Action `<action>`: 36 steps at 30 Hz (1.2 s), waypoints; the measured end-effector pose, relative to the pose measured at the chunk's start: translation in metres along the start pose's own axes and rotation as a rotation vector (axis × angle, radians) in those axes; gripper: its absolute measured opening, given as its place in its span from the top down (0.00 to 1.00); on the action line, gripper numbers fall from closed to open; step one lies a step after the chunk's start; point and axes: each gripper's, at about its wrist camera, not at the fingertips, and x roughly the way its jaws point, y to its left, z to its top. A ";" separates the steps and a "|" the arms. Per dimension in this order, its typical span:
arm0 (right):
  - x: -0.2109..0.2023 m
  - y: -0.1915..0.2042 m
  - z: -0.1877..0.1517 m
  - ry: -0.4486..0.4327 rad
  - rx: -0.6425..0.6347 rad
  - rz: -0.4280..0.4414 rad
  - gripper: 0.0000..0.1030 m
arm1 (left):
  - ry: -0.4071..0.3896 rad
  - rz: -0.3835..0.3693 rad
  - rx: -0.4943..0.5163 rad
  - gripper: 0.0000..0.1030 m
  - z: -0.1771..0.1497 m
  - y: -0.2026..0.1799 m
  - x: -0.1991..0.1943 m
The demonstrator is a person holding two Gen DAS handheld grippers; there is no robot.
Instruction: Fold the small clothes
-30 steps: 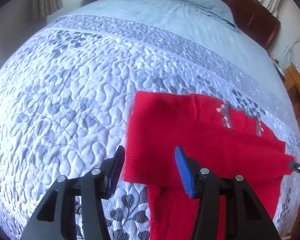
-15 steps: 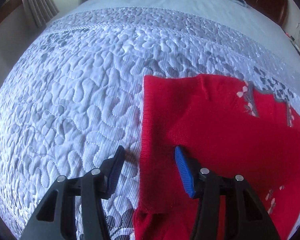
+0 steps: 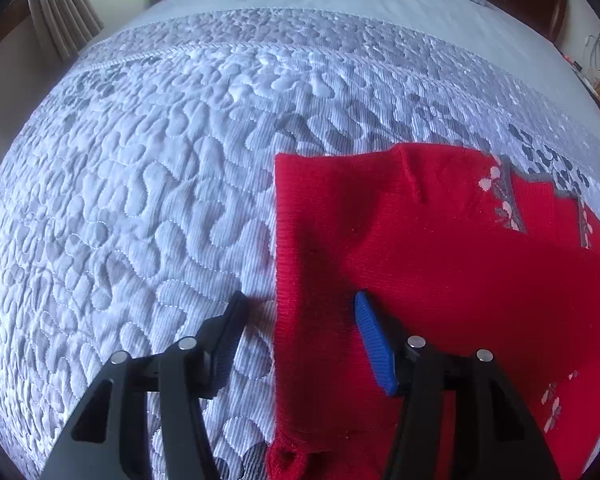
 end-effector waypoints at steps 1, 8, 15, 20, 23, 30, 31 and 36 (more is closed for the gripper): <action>-0.004 0.002 -0.004 -0.012 -0.012 -0.007 0.95 | 0.009 -0.010 -0.011 0.44 -0.001 0.002 -0.005; -0.045 0.003 -0.075 -0.038 -0.058 0.025 0.81 | 0.067 -0.127 -0.029 0.39 -0.058 0.016 -0.047; -0.053 -0.007 -0.203 0.026 -0.062 0.082 0.69 | 0.085 -0.102 0.093 0.36 -0.177 0.029 -0.090; -0.057 -0.012 -0.272 0.039 -0.054 0.092 0.69 | 0.091 -0.164 0.110 0.35 -0.237 0.041 -0.120; -0.057 -0.014 -0.299 0.038 -0.028 0.114 0.69 | 0.109 -0.166 0.114 0.34 -0.262 0.040 -0.127; -0.057 -0.010 -0.341 0.043 -0.022 0.118 0.67 | 0.131 -0.168 0.119 0.34 -0.303 0.040 -0.143; -0.058 -0.010 -0.347 0.044 -0.025 0.117 0.67 | 0.131 -0.164 0.126 0.34 -0.308 0.039 -0.144; -0.058 -0.010 -0.366 0.044 -0.030 0.124 0.67 | 0.144 -0.173 0.129 0.34 -0.329 0.039 -0.148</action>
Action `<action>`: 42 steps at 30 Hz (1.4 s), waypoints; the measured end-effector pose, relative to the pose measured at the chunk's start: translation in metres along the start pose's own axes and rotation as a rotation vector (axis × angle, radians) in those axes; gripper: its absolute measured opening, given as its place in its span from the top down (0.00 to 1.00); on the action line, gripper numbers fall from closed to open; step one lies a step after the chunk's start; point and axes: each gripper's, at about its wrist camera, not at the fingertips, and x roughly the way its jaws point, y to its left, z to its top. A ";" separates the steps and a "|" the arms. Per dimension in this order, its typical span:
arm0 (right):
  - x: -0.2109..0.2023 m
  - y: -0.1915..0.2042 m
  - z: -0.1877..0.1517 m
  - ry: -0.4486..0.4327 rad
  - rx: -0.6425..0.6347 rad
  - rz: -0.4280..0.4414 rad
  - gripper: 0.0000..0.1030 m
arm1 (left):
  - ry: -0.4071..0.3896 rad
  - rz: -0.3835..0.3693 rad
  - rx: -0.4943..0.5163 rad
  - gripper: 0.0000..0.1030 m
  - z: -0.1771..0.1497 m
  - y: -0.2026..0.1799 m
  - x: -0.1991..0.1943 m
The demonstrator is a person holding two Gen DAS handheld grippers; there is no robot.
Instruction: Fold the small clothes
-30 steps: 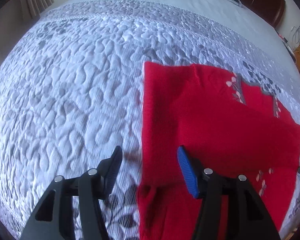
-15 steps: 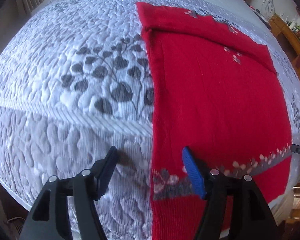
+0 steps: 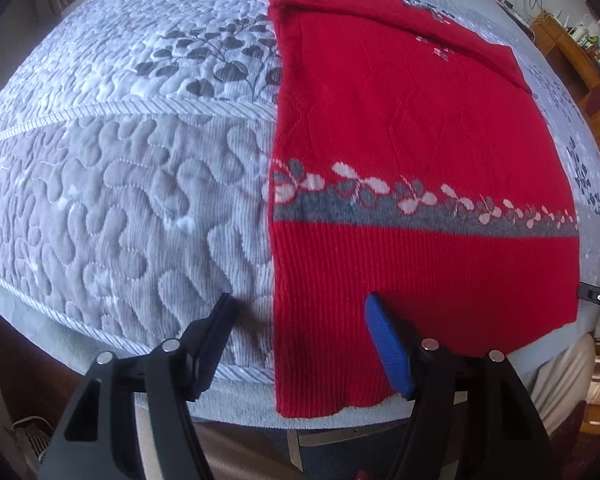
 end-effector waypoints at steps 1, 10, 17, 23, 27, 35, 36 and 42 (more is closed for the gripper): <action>0.002 0.000 -0.001 0.001 -0.001 -0.001 0.67 | 0.001 -0.001 0.002 0.34 -0.001 0.000 0.001; 0.008 0.005 -0.016 -0.004 0.002 0.030 0.68 | 0.023 -0.056 -0.031 0.47 -0.029 -0.003 0.003; 0.013 0.010 -0.020 0.015 0.001 0.122 0.92 | 0.043 -0.117 -0.066 0.90 -0.042 0.007 0.001; -0.003 0.013 -0.013 -0.024 0.017 0.273 0.93 | 0.019 -0.175 -0.121 0.93 -0.046 0.013 -0.015; -0.031 0.017 0.007 -0.084 0.022 0.384 0.93 | -0.031 -0.238 -0.145 0.93 -0.026 0.020 -0.039; -0.058 0.017 0.074 -0.150 0.035 0.395 0.93 | -0.096 -0.278 -0.188 0.93 0.043 0.030 -0.054; -0.057 0.015 0.088 -0.150 0.046 0.391 0.93 | -0.096 -0.280 -0.192 0.93 0.058 0.031 -0.049; -0.038 -0.013 0.153 -0.125 0.137 0.364 0.93 | -0.093 -0.248 -0.239 0.92 0.120 0.031 -0.018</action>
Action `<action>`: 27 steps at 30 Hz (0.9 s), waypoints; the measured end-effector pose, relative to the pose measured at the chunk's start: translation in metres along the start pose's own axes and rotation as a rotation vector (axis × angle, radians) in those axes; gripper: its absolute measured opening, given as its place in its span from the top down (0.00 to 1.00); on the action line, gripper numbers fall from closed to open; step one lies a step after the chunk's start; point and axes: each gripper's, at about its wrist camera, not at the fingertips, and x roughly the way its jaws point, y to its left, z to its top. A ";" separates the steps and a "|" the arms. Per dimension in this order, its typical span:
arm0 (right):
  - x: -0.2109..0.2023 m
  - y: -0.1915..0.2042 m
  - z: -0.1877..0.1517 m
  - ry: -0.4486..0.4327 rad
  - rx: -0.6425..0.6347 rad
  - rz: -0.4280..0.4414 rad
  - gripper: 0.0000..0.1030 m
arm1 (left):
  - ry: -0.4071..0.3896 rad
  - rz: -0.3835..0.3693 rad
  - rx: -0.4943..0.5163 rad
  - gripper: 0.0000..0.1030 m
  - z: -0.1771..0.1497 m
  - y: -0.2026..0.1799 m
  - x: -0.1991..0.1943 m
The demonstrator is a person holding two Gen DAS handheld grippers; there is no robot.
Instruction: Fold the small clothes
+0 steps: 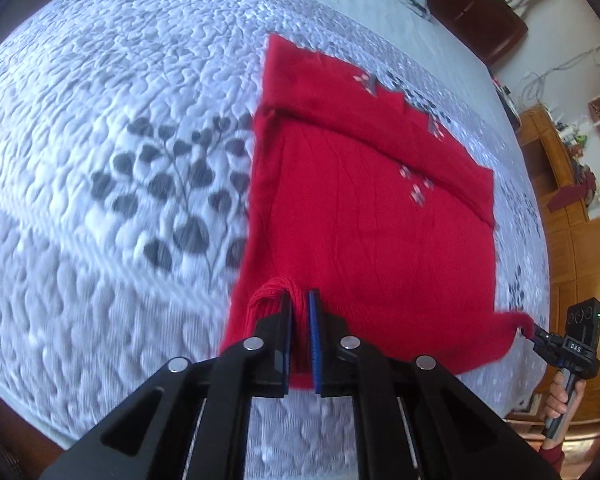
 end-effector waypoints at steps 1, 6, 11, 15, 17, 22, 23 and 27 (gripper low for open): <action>0.005 -0.005 0.012 0.001 0.018 -0.012 0.93 | 0.000 0.004 -0.009 0.90 0.006 -0.001 0.007; 0.021 -0.019 0.046 -0.009 0.025 -0.130 0.76 | -0.001 0.120 -0.035 0.78 0.037 0.010 0.032; 0.010 -0.019 0.051 -0.033 -0.056 -0.176 0.70 | -0.060 0.130 0.024 0.64 0.040 0.012 0.015; 0.014 -0.010 0.053 -0.005 -0.137 -0.178 0.70 | -0.062 0.152 0.139 0.58 0.041 -0.007 0.012; 0.024 -0.003 0.053 0.021 -0.176 -0.221 0.70 | -0.043 0.184 0.192 0.57 0.041 -0.016 0.019; 0.047 0.003 0.051 0.077 -0.203 -0.255 0.70 | 0.000 0.212 0.241 0.53 0.042 -0.027 0.038; 0.050 0.002 0.052 0.081 -0.200 -0.252 0.70 | 0.003 0.209 0.239 0.53 0.042 -0.027 0.039; 0.064 -0.001 0.061 0.097 -0.192 -0.262 0.70 | 0.019 0.221 0.240 0.53 0.046 -0.026 0.050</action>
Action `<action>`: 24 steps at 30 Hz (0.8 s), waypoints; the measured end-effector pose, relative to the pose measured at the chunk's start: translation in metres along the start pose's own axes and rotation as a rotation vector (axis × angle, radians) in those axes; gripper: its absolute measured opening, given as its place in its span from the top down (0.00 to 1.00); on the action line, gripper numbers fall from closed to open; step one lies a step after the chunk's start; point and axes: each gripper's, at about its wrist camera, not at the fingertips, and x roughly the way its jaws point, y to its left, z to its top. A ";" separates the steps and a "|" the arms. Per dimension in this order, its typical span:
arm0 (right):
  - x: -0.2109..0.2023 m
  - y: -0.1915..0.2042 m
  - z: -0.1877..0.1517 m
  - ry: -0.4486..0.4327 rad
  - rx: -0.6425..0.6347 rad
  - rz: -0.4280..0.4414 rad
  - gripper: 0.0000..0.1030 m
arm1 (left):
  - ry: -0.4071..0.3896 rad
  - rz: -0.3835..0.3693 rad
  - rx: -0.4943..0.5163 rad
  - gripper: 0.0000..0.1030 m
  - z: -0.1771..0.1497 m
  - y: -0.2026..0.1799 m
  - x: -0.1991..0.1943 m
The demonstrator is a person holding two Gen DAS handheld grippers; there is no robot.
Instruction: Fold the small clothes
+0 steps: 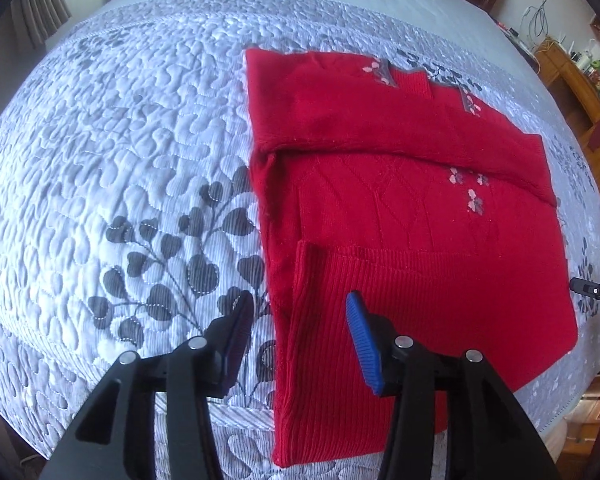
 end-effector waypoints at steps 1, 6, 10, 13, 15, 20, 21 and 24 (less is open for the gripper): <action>0.001 -0.001 0.000 0.002 0.001 -0.005 0.70 | 0.005 0.001 0.002 0.53 0.001 -0.001 0.002; 0.005 -0.007 0.009 -0.005 0.021 0.006 0.67 | 0.010 -0.037 0.011 0.53 0.004 0.001 0.008; 0.014 -0.007 0.014 0.025 0.018 0.023 0.75 | 0.030 -0.019 0.033 0.54 0.011 0.000 0.016; 0.020 -0.006 0.014 0.051 0.028 0.030 0.96 | 0.047 0.002 0.046 0.82 0.013 -0.004 0.022; 0.015 -0.003 0.013 0.032 0.016 0.038 0.96 | 0.038 0.007 0.057 0.93 0.013 -0.003 0.020; -0.011 -0.002 0.005 -0.033 0.006 0.118 0.96 | -0.029 -0.069 0.010 0.94 0.008 0.007 -0.005; -0.018 -0.001 0.003 -0.049 0.005 0.133 0.96 | -0.044 -0.075 0.008 0.94 0.006 0.008 -0.011; -0.029 0.002 -0.002 -0.071 -0.010 0.144 0.96 | -0.071 -0.064 0.010 0.95 0.002 0.011 -0.023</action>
